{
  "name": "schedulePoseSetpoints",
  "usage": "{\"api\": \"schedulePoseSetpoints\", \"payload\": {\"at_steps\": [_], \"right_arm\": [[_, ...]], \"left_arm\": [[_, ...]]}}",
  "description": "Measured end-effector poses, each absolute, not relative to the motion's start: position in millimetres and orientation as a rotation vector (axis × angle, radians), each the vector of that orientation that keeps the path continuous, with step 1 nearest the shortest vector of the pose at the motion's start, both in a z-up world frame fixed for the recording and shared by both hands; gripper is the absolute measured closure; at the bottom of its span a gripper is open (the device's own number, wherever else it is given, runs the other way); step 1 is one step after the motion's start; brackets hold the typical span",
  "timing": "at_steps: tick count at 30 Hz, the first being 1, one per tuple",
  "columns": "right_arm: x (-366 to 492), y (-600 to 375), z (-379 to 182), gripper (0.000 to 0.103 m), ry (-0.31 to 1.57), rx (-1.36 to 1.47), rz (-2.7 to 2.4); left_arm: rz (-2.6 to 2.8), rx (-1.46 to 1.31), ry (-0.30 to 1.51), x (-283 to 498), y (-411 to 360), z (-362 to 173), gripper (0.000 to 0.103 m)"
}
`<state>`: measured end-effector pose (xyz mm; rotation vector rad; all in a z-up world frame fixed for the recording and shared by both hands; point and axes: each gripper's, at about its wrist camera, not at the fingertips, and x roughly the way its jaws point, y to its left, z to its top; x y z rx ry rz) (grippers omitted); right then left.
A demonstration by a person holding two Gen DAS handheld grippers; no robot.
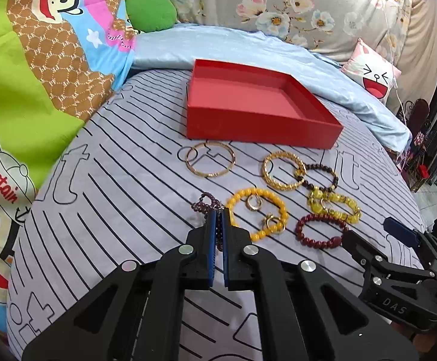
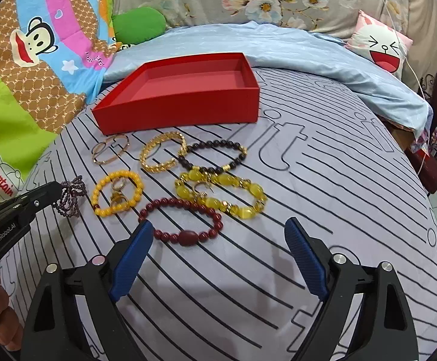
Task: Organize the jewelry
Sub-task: 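Close the right gripper on the twisted gold cuff while the left gripper holds the garnet bracelet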
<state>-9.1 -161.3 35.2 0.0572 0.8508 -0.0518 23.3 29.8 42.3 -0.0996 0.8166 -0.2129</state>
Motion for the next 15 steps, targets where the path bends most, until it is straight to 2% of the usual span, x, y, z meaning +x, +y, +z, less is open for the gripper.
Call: {"api": "schedulePoseSetpoints", "payload": {"at_steps": [15], "right_arm": [[64.5, -128.6, 44.4, 0.023, 0.824, -0.019, 0.040]], "left_arm": [[-0.185, -0.098, 0.805, 53.2, 35.9, 53.2, 0.100]]}}
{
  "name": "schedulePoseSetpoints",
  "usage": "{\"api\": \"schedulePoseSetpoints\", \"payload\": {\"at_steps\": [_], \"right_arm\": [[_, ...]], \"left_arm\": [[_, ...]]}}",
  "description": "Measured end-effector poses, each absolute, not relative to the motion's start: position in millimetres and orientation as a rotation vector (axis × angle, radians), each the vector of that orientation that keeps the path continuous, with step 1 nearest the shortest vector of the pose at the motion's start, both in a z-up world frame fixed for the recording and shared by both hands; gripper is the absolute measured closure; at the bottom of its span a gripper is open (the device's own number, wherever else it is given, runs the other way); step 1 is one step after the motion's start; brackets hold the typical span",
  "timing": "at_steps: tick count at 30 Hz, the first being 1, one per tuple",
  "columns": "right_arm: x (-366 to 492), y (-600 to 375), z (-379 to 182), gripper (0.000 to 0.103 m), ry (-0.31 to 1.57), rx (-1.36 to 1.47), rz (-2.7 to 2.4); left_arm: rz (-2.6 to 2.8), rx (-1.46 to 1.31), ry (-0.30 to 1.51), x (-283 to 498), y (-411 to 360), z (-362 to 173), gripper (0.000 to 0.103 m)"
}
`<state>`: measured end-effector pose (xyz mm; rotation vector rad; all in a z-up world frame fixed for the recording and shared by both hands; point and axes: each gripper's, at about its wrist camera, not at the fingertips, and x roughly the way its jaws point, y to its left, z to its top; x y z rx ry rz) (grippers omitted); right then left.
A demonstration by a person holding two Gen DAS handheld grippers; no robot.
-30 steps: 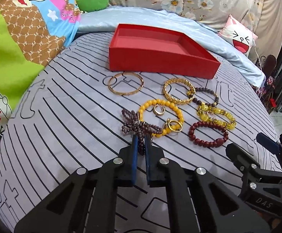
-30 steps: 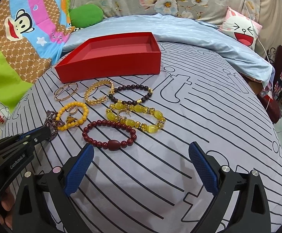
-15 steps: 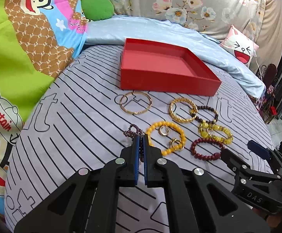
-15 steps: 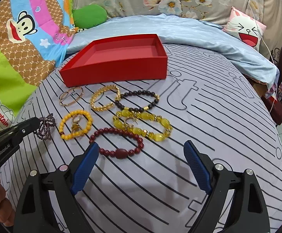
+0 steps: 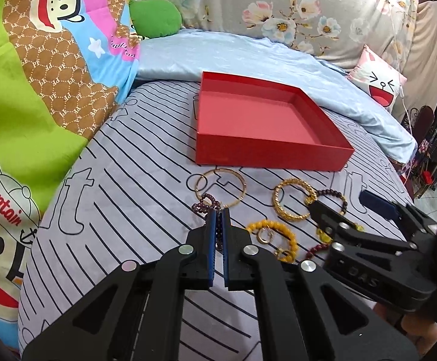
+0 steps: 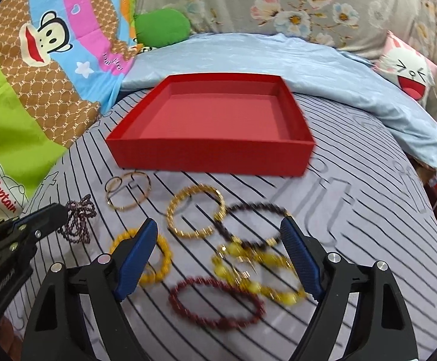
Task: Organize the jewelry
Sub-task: 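Close the right gripper on the twisted gold cuff while the left gripper holds the garnet bracelet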
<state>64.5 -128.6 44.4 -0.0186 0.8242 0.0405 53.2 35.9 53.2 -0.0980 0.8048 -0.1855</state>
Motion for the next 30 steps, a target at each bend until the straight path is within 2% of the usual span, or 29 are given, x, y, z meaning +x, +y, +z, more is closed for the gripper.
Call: {"api": "schedulePoseSetpoints", "payload": {"at_steps": [3, 10, 15, 16, 30], "right_arm": [[78.5, -119.7, 38.9, 0.024, 0.840, -0.037, 0.055], [99.1, -112.7, 20.9, 0.033, 0.907, -0.054, 0.050], [104.3, -112.2, 14.7, 0.043, 0.920, -0.067, 0.056], [104.0, -111.1, 14.7, 0.048, 0.917, -0.069, 0.062], [86.5, -128.0, 36.0, 0.049, 0.896, 0.003, 0.057]], "left_arm": [[-0.181, -0.094, 0.814, 59.7, 37.2, 50.9, 0.100], [-0.174, -0.091, 0.839, 77.0, 36.8, 41.2, 0.100], [-0.177, -0.090, 0.846, 85.3, 34.1, 37.5, 0.100], [-0.178, -0.088, 0.847, 85.9, 33.2, 37.1, 0.100], [-0.187, -0.102, 0.847, 81.5, 33.4, 48.1, 0.100]]}}
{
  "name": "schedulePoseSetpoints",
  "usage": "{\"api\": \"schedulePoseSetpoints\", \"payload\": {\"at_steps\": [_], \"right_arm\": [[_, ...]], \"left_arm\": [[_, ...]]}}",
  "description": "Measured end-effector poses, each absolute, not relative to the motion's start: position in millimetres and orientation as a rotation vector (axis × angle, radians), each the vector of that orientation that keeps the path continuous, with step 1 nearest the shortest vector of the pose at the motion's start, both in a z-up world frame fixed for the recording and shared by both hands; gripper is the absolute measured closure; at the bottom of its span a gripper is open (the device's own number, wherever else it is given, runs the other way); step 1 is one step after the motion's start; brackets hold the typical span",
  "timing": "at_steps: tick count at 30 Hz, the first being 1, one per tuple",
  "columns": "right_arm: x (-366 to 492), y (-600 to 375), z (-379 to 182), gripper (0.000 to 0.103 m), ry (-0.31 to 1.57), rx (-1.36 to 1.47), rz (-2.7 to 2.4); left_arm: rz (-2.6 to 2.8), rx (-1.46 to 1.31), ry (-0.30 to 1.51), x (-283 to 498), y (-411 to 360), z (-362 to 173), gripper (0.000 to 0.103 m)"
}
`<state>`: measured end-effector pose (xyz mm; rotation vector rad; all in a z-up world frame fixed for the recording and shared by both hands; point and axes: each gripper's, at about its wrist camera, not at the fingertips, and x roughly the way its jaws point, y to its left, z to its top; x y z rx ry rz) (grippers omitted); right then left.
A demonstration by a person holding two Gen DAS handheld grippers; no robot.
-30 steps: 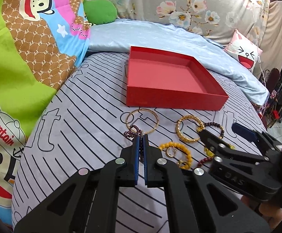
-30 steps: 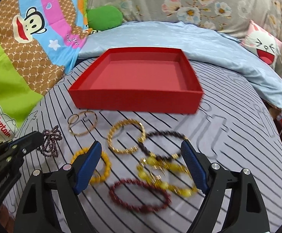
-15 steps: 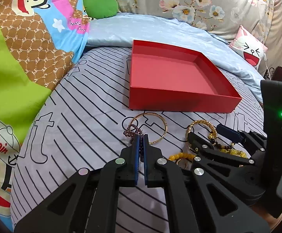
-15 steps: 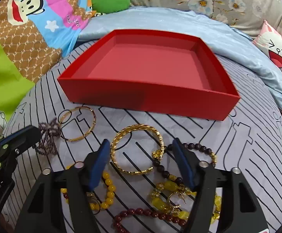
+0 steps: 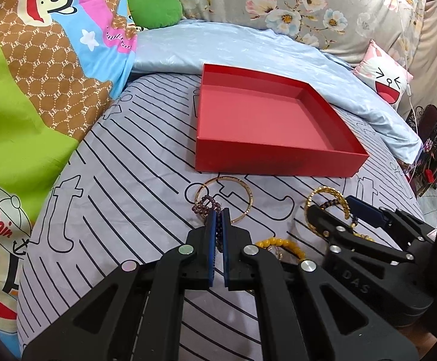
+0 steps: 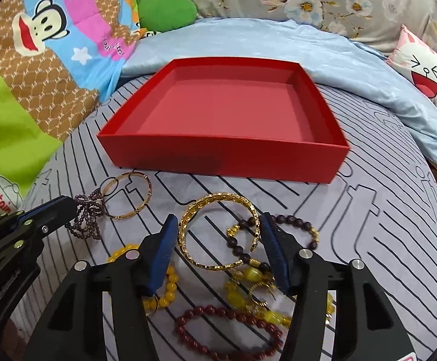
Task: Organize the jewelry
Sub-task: 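Close the right gripper on the twisted gold cuff while the left gripper holds the garnet bracelet, then carry both bracelets into the red tray and open both grippers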
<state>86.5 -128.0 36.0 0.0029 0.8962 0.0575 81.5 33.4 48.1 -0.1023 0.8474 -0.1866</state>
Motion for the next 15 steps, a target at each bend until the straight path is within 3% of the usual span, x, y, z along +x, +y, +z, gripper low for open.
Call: {"api": "schedulePoseSetpoints", "payload": {"at_steps": [15], "right_arm": [[90.2, -156.5, 85.1, 0.049, 0.826, 0.045, 0.055]], "left_arm": [[-0.216, -0.090, 0.799, 107.1, 26.6, 101.8, 0.100]]}}
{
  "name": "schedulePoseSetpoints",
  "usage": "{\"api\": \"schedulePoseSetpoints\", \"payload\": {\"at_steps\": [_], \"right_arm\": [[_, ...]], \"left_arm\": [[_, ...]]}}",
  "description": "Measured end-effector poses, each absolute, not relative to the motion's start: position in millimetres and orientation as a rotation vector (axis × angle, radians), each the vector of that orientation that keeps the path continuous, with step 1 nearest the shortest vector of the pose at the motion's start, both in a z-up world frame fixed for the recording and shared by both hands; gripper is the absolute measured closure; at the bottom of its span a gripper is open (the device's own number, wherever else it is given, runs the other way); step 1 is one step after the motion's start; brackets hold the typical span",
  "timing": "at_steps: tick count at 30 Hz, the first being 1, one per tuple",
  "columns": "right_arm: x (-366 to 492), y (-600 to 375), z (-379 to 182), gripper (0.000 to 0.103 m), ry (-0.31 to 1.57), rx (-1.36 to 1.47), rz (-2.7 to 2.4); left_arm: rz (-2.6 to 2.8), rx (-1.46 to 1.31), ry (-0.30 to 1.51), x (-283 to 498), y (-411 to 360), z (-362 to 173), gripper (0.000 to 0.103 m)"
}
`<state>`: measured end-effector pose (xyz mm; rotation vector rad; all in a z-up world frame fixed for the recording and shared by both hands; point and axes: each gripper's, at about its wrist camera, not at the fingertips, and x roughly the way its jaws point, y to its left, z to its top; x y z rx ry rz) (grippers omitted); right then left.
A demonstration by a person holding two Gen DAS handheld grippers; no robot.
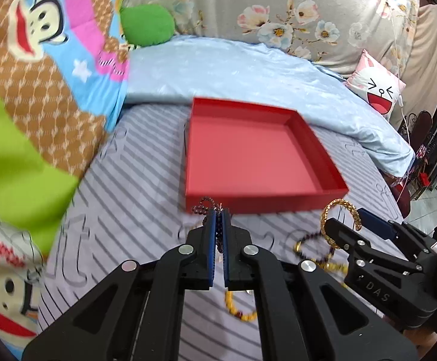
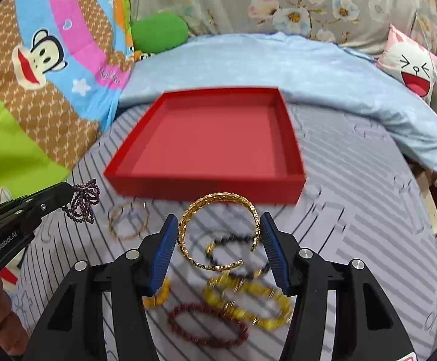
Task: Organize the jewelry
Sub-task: 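Carry both bracelets into the red tray and open both grippers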
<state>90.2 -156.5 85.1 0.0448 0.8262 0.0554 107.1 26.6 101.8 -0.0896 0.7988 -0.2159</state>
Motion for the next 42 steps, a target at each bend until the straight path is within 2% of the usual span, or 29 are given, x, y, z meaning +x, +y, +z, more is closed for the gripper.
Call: {"api": "schedulePoseSetpoints", "payload": {"at_steps": [10, 21, 32, 33, 35, 37, 42], "right_arm": [[184.3, -179.5, 103.7, 0.049, 0.851, 0.091, 0.062], [300.1, -185.7, 80.2, 0.049, 0.968, 0.084, 0.072], [344.7, -184.3, 48.0, 0.050, 1.038, 0.071, 0.059], [345.7, -185.0, 48.1, 0.050, 1.031, 0.072, 0.054], [347.1, -184.9, 48.9, 0.050, 1.021, 0.065, 0.048], [346.6, -186.5, 52.5, 0.049, 1.004, 0.060, 0.039], [336.9, -193.8, 66.3, 0.047, 0.963, 0.079, 0.033]], "left_arm": [[-0.247, -0.016, 0.771, 203.2, -2.6, 126.4, 0.100], [-0.190, 0.063, 0.916, 326.0, -27.5, 87.8, 0.100], [-0.166, 0.066, 0.950, 371.2, -45.8, 65.5, 0.097], [-0.164, 0.064, 0.952, 372.8, -46.3, 64.5, 0.096], [-0.158, 0.049, 0.954, 374.2, -44.2, 63.8, 0.086], [-0.150, 0.027, 0.947, 375.5, -39.3, 65.3, 0.071], [-0.131, -0.029, 0.910, 370.5, -19.6, 79.2, 0.067]]}}
